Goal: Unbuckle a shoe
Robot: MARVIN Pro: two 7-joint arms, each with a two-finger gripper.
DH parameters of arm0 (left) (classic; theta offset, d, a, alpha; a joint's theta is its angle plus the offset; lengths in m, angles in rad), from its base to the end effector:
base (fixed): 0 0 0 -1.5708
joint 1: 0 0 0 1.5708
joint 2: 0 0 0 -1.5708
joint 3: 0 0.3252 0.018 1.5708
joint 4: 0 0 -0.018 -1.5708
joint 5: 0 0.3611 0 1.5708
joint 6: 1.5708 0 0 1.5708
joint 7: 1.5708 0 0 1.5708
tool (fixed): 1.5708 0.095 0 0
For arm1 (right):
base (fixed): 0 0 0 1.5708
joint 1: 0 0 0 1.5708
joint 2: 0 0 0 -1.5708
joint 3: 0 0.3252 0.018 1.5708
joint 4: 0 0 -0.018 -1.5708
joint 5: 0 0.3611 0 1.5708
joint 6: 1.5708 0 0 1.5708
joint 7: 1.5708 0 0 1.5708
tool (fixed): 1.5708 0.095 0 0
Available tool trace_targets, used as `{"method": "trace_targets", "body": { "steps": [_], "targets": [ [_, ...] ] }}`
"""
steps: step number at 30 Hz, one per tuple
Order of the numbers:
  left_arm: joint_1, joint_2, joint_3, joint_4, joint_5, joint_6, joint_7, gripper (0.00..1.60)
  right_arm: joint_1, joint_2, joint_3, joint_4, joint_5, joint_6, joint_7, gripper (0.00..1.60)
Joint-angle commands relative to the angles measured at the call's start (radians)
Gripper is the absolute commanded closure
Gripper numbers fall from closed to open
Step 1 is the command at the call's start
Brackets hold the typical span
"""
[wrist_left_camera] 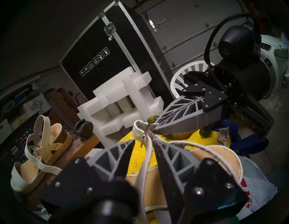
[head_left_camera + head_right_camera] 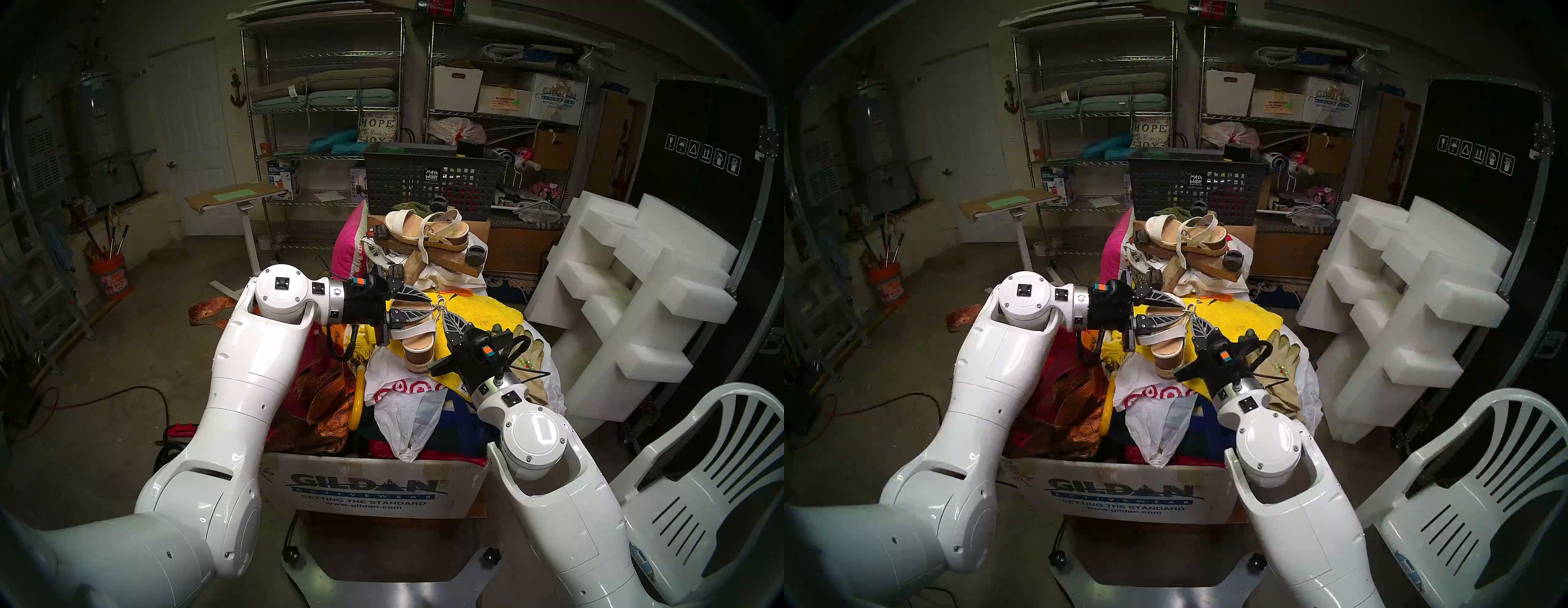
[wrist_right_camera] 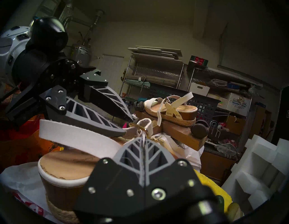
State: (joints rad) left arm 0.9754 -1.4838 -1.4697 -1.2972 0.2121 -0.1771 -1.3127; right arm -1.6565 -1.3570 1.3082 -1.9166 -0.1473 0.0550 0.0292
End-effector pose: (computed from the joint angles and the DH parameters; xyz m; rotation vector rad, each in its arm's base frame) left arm 0.5691 -0.0880 -0.1829 1.2587 -1.7159 1.6275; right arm 0.4189 0.0764 -0.2507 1.9453 0.6741 2.3703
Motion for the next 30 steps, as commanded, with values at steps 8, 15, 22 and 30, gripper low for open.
{"method": "trace_targets", "body": {
  "steps": [8, 15, 22, 30],
  "targets": [
    [-0.017, -0.023, 0.005, 0.005, -0.001, -0.015, 0.015, 0.92, 0.007, -0.001, -0.007, -0.031, 0.008, -0.010, 0.005, 1.60],
    [-0.020, -0.023, 0.009, 0.010, 0.004, -0.026, 0.018, 1.60, 0.008, 0.000, -0.008, -0.029, 0.012, -0.013, 0.004, 1.60],
    [-0.028, -0.019, 0.008, 0.028, -0.014, -0.072, 0.006, 1.60, 0.014, -0.006, -0.007, -0.024, 0.013, -0.021, -0.006, 1.60],
    [-0.028, -0.020, 0.007, 0.020, -0.028, -0.063, -0.021, 1.60, 0.046, -0.029, -0.012, -0.001, 0.002, -0.011, -0.037, 1.60]
  ]
}}
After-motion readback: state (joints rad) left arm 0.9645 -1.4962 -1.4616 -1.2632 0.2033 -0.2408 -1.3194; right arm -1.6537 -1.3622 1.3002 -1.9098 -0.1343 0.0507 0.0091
